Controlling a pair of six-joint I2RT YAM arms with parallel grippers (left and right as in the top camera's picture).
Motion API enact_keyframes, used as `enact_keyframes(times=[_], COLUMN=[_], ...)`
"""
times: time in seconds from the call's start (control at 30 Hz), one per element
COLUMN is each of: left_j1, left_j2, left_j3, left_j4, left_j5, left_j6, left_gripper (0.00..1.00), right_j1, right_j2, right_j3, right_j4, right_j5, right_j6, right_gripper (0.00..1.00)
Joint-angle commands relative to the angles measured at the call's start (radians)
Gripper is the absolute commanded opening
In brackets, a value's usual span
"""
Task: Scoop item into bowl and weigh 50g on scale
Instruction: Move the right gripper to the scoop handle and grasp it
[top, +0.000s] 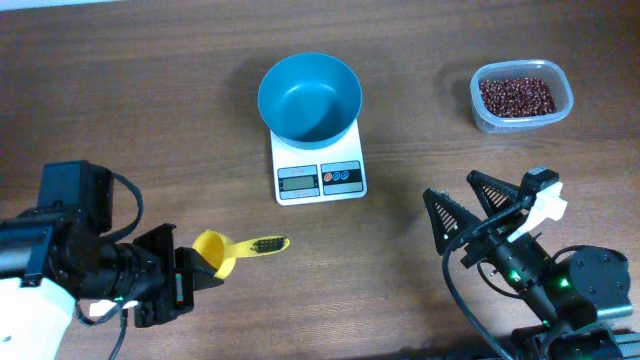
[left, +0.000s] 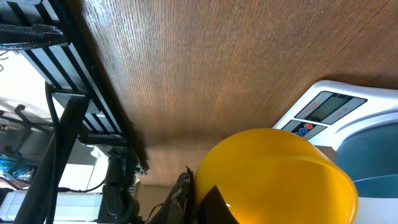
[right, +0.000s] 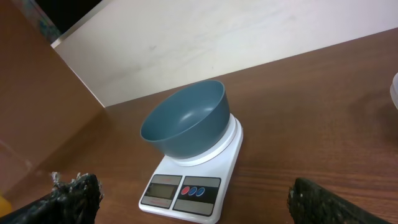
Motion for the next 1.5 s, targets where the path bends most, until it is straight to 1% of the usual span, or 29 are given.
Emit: enact_keyframes(times=[0.0,0.03,0.13,0.17,0.23,0.33,0.37,0.43,0.47,0.53,0.57,0.67,0.73,0.83,0.87,0.93,0.97,1.0,1.03,1.13,1.2,1.23,1.3,1.37,1.4,1.43,1.47], left_j1=[-0.002,-0.002,-0.002,-0.002,-0.002,-0.002,-0.001,-0.002,-0.002,-0.002,-0.002,-0.01,-0.04,-0.147,-0.2,-0.269,-0.294,-0.338,-0.354,-0.385,-0.388,-0.388,-0.388,-0.389,-0.393,-0.403,-0.413], left_j2=[-0.007,-0.007,-0.007,-0.007,-0.007,-0.007,-0.007,-0.007,-0.007,-0.007,-0.007,-0.007,-0.007,-0.004,0.005,0.018,0.024,0.034,0.038,0.039,0.038,0.038,0.038,0.038,0.038,0.038,0.038], left_j3=[0.01,0.01,0.01,0.01,0.01,0.01,0.01,0.01,0.01,0.01,0.01,0.01,0.01,0.01,0.01,0.01,0.01,0.01,0.01,0.01,0.01,0.01,0.01,0.01,0.01,0.01,0.01], left_j4=[-0.005,-0.005,-0.004,-0.004,-0.004,-0.003,-0.003,-0.004,-0.004,0.001,0.024,0.072,0.114,0.268,0.304,0.33,0.338,0.34,0.34,0.341,0.34,0.34,0.34,0.34,0.34,0.339,0.34], left_j5=[0.026,0.026,0.022,0.022,0.019,-0.005,-0.027,-0.038,-0.038,-0.047,-0.078,-0.171,-0.224,-0.265,-0.3,-0.327,-0.332,-0.346,-0.346,-0.344,-0.333,-0.329,-0.31,-0.277,-0.277,-0.276,-0.27], left_j6=[-0.023,-0.023,-0.023,-0.023,-0.023,-0.024,-0.024,-0.024,-0.024,-0.024,-0.024,-0.023,-0.023,-0.021,-0.02,-0.024,-0.024,-0.082,-0.124,-0.196,-0.204,-0.204,-0.204,-0.204,-0.203,-0.203,-0.204], left_gripper=[0.0,0.0,0.0,0.0,0.0,0.0,0.0,0.0,0.0,0.0,0.0,0.0,0.0,0.0,0.0,0.0,0.0,0.0,0.0,0.0,0.0,0.0,0.0,0.0,0.0,0.0,0.0], right_j1=[-0.005,-0.005,-0.005,-0.005,-0.005,-0.005,-0.005,-0.005,-0.005,-0.005,-0.005,-0.005,-0.005,-0.004,-0.002,0.031,0.066,0.147,0.198,0.409,0.556,0.591,0.663,0.765,0.791,0.815,0.821], right_j2=[-0.003,-0.003,-0.003,-0.003,-0.003,-0.003,-0.003,-0.003,-0.003,-0.003,-0.003,0.029,0.107,0.313,0.411,0.514,0.56,0.618,0.639,0.697,0.729,0.737,0.755,0.803,0.829,0.873,0.9], right_j3=[-0.009,-0.009,-0.009,-0.009,-0.009,-0.009,-0.009,-0.009,-0.009,-0.009,-0.008,0.021,0.069,0.201,0.271,0.35,0.386,0.423,0.428,0.428,0.428,0.428,0.428,0.428,0.428,0.428,0.428], right_j4=[0.002,0.002,-0.032,-0.031,-0.031,-0.031,-0.031,-0.031,-0.031,-0.031,-0.031,-0.04,-0.054,-0.053,-0.053,-0.053,-0.053,-0.053,-0.053,-0.053,-0.043,-0.029,0.015,0.124,0.169,0.223,0.248], right_j5=[-0.092,-0.22,-0.539,-0.629,-0.78,-0.749,-0.721,-0.621,-0.581,-0.555,-0.569,-0.613,-0.645,-0.701,-0.742,-0.761,-0.743,-0.66,-0.601,-0.307,-0.074,-0.039,0.023,0.118,0.137,0.148,0.148], right_j6=[0.107,0.257,0.649,0.743,0.848,0.846,0.815,0.617,0.543,0.529,0.539,0.566,0.567,0.566,0.549,0.498,0.465,0.435,0.423,0.404,0.41,0.418,0.452,0.455,0.46,0.511,0.53], right_gripper=[0.99,0.99,0.99,0.99,0.99,0.99,0.99,0.99,0.99,0.99,1.0,0.98,0.97,0.97,0.96,0.97,0.97,0.97,0.97,0.96,0.88,0.84,0.82,0.82,0.8,0.75,0.7])
